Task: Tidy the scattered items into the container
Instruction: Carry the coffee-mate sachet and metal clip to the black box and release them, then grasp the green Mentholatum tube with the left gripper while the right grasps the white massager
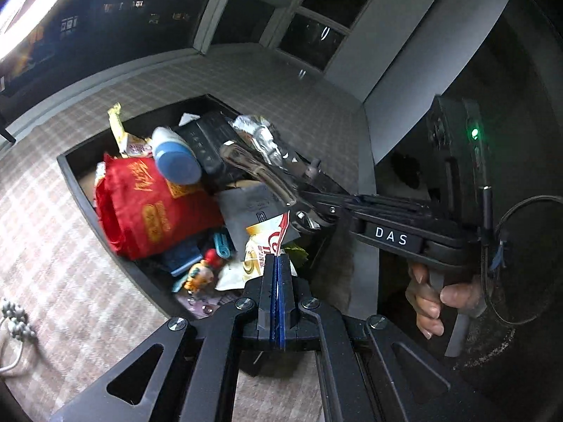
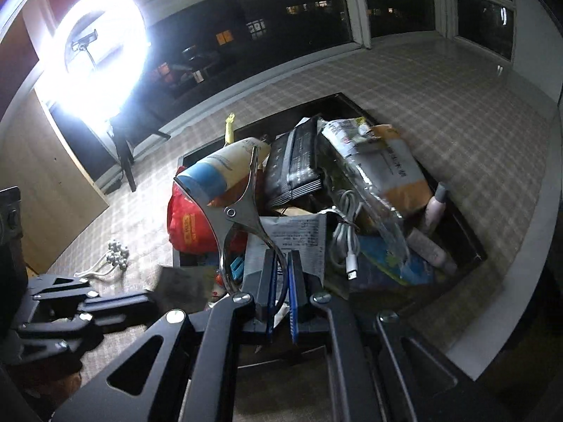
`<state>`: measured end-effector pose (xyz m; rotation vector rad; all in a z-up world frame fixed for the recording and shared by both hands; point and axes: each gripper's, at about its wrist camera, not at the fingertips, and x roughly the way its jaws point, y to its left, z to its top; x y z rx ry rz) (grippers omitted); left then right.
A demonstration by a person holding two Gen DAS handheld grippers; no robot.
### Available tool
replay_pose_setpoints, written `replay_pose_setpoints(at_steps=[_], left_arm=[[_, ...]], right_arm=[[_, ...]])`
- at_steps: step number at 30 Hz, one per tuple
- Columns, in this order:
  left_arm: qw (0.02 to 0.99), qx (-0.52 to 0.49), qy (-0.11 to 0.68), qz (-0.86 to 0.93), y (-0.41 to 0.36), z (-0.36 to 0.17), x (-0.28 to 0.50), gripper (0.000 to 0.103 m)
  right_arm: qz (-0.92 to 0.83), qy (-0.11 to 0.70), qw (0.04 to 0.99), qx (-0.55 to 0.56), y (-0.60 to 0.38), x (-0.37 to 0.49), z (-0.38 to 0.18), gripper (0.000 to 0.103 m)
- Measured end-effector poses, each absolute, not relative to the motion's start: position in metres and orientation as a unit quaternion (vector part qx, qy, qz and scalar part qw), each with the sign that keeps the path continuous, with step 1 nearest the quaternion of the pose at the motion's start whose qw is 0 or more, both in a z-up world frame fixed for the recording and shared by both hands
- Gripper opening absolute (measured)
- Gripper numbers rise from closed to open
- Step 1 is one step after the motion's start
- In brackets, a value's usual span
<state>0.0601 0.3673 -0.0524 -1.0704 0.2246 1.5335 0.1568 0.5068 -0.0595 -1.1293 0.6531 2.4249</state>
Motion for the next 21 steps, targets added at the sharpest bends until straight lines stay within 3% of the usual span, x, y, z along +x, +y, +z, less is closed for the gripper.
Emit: replay_pose_setpoints(at_steps=[1, 3, 14, 21], left_arm=[[0.582, -0.467, 0.101, 0.657, 0.370, -0.056, 0.060, 0.019], [0.573, -0.471, 0.103, 0.663, 0.370, -0.060, 0.058, 0.027], [0.555, -0.448, 0.091, 0.695, 0.330, -0.039, 0.037, 0.027], [0.494, -0.440, 0.075, 0.746, 0.262, -0.027, 0.007, 0.028]], right_arm=[[0.863, 0.231, 0.196, -0.404, 0.506, 0.156, -0.060, 0.013], [0.864, 0.228, 0.204, -0.400, 0.506, 0.156, -0.058, 0.024], [0.875, 0.232, 0.199, -0.376, 0.504, 0.161, -0.042, 0.024], [0.889, 0.209, 0.145, -0.380, 0.472, 0.137, -0.034, 0.024]])
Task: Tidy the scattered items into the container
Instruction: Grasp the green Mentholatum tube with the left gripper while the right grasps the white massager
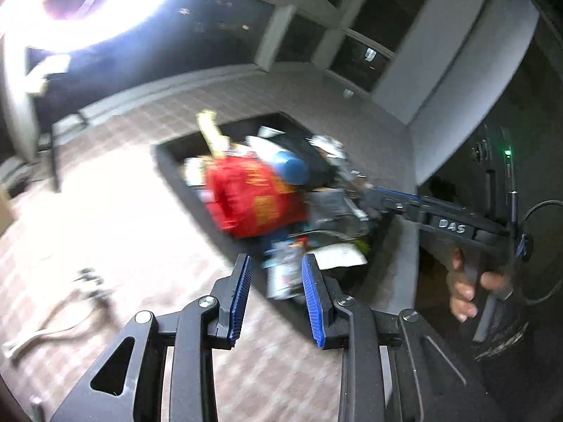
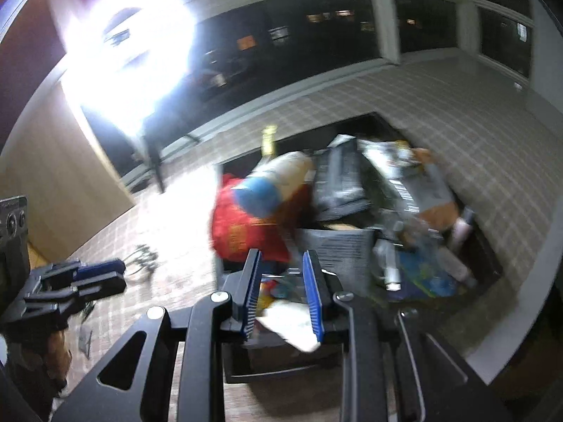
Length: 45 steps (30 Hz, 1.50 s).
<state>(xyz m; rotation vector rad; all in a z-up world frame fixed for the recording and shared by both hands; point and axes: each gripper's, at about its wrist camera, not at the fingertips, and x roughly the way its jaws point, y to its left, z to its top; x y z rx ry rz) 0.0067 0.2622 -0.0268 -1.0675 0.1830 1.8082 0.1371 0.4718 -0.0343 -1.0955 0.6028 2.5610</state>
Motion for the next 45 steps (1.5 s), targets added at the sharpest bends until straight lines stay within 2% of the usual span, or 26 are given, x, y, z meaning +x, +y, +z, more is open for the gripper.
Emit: replay_pose_setpoints(at_steps=[7, 12, 16, 24, 40, 41, 42, 43, 45], left_arm=[[0.363, -0.446, 0.049, 0.817, 0.139, -0.026, -0.041, 0.030], [0.265, -0.481, 0.046, 0.835, 0.040, -0.056, -0.060, 0.030], [0.226, -0.511, 0.061, 0.827, -0.005, -0.084, -0.067, 0.030], [0.238, -0.536, 0.080, 0.806, -0.016, -0.119, -0.080, 0.030], [0.272, -0.545, 0.132, 0.782, 0.002, -0.149, -0.094, 0.030], [0.273, -0.542, 0.131, 0.784, 0.003, -0.149, -0.094, 0.030], [0.273, -0.539, 0.130, 0.786, 0.004, -0.149, -0.094, 0.023], [0.270, -0.536, 0.127, 0.789, 0.004, -0.149, -0.094, 0.014], [0.268, -0.537, 0.110, 0.792, 0.003, -0.149, -0.098, 0.014]], right_arm=[[0.898, 0.154, 0.022, -0.412, 0.405, 0.072, -0.031, 0.024], [0.887, 0.080, -0.085, -0.446, 0.331, 0.008, -0.038, 0.024], [0.867, 0.017, -0.155, -0.472, 0.274, -0.037, -0.049, 0.024], [0.820, -0.091, -0.205, -0.526, 0.213, -0.097, -0.088, 0.024], [0.781, -0.141, -0.227, -0.564, 0.188, -0.131, -0.136, 0.024], [0.782, -0.131, -0.227, -0.565, 0.189, -0.133, -0.135, 0.020], [0.783, -0.121, -0.227, -0.566, 0.190, -0.135, -0.135, 0.014], [0.785, -0.107, -0.228, -0.566, 0.193, -0.136, -0.135, 0.013], [0.787, -0.078, -0.230, -0.568, 0.198, -0.138, -0.136, 0.011]])
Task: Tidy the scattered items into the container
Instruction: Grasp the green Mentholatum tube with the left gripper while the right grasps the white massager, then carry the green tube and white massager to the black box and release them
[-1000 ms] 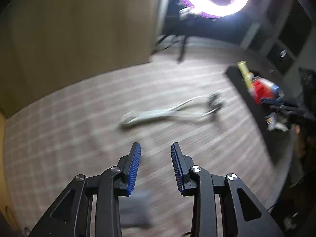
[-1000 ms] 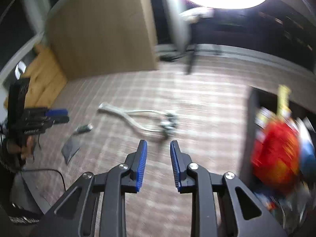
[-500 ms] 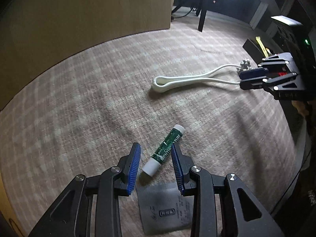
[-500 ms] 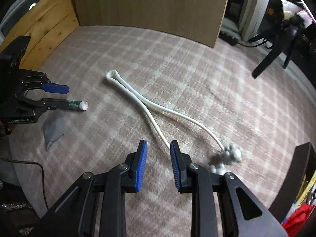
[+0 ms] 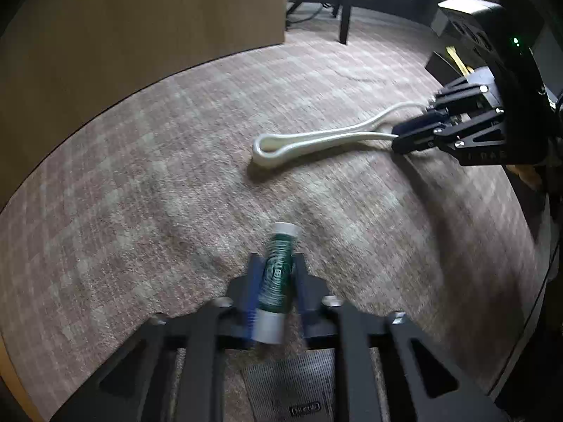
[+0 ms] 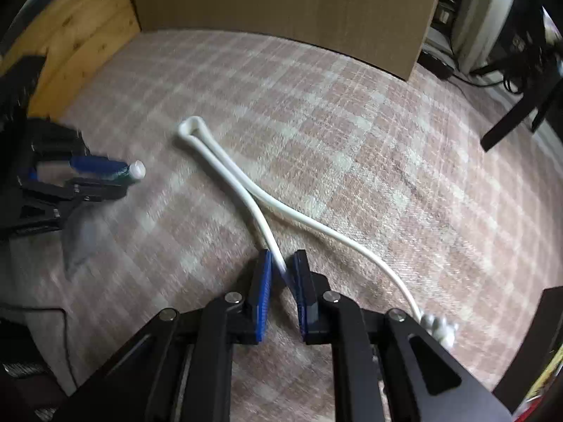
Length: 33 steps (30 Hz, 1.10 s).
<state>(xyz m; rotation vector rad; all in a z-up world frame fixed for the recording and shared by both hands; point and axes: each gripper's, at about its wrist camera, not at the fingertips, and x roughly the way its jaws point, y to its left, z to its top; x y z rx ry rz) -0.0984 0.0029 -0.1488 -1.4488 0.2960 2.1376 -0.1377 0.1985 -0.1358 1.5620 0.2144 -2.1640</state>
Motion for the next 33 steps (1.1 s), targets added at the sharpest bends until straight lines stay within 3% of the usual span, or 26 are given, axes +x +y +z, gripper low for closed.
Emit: replay_pose_setpoints(at_steps=[3, 13, 24, 33], left_arm=[[0.263, -0.539, 0.079, 0.796, -0.003, -0.147, -0.101, 0.014], [0.258, -0.515, 0.012, 0.818, -0.013, -0.113, -0.098, 0.014], [0.346, -0.457, 0.021, 0.819, 0.075, -0.047, -0.100, 0.014], [0.463, -0.410, 0.030, 0.785, 0.207, -0.030, -0.085, 0.014]], right_arm=[[-0.788, 0.012, 0.238, 0.567, 0.211, -0.135, -0.134, 0.005], [-0.806, -0.201, 0.246, 0.499, 0.275, -0.111, -0.107, 0.005], [-0.856, -0.264, 0.172, 0.409, 0.346, -0.076, -0.040, 0.005], [-0.887, -0.295, 0.008, 0.355, 0.473, 0.020, 0.005, 0.005]])
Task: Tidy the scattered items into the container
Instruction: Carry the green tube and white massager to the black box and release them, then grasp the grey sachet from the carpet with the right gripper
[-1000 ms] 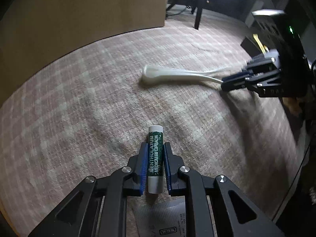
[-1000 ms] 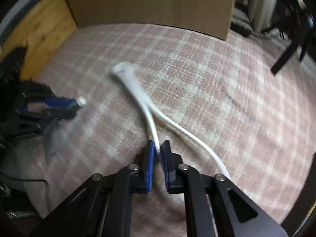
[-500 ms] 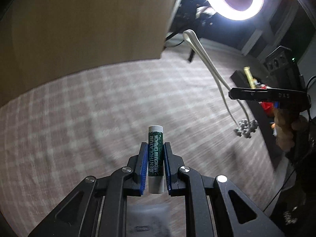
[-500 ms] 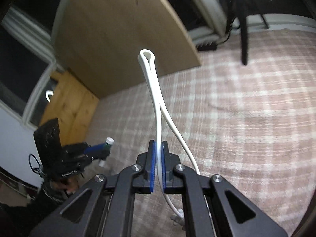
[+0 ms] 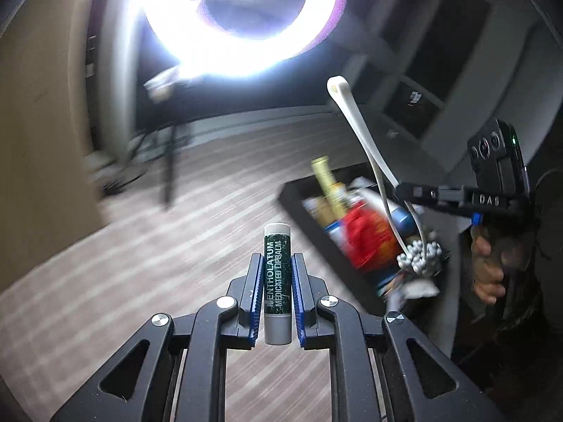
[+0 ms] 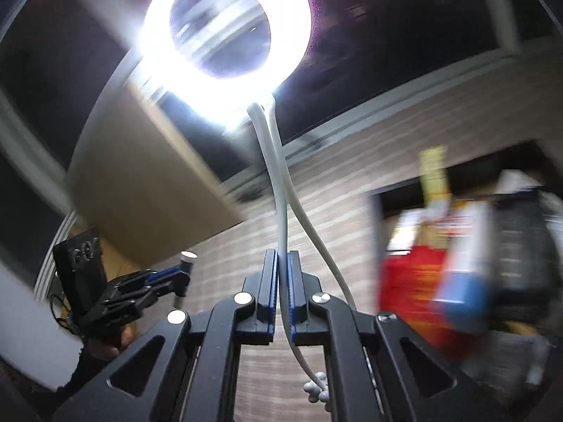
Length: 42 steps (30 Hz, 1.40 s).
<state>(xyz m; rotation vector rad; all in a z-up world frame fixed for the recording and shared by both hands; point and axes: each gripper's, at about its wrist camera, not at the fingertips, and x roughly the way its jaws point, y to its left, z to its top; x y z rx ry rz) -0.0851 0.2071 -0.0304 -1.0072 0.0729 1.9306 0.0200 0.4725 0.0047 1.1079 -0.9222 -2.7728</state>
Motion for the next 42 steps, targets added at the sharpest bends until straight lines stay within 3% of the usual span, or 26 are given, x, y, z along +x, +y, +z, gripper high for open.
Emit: replay_pose_setpoints(at_steps=[7, 15, 18, 30, 42], left_arm=[[0.519, -0.400, 0.061, 0.753, 0.320, -0.025, -0.087, 0.014], [0.529, -0.389, 0.088, 0.749, 0.400, -0.036, -0.103, 0.014], [0.510, -0.413, 0.103, 0.747, 0.418, -0.044, -0.111, 0.038], [0.499, -0.383, 0.087, 0.772, 0.360, -0.011, -0.117, 0.036], [0.410, -0.365, 0.095, 0.830, 0.197, 0.021, -0.096, 0.037]], right_arm=[[-0.873, -0.326, -0.110, 0.346, 0.549, 0.095, -0.013, 0.005], [-0.859, -0.330, -0.157, 0.359, 0.575, 0.108, -0.046, 0.006], [-0.851, -0.318, -0.196, 0.368, 0.576, 0.108, -0.048, 0.018], [-0.877, -0.293, -0.179, 0.337, 0.561, 0.109, -0.018, 0.019], [-0.897, -0.267, -0.093, 0.339, 0.500, 0.100, 0.008, 0.019]])
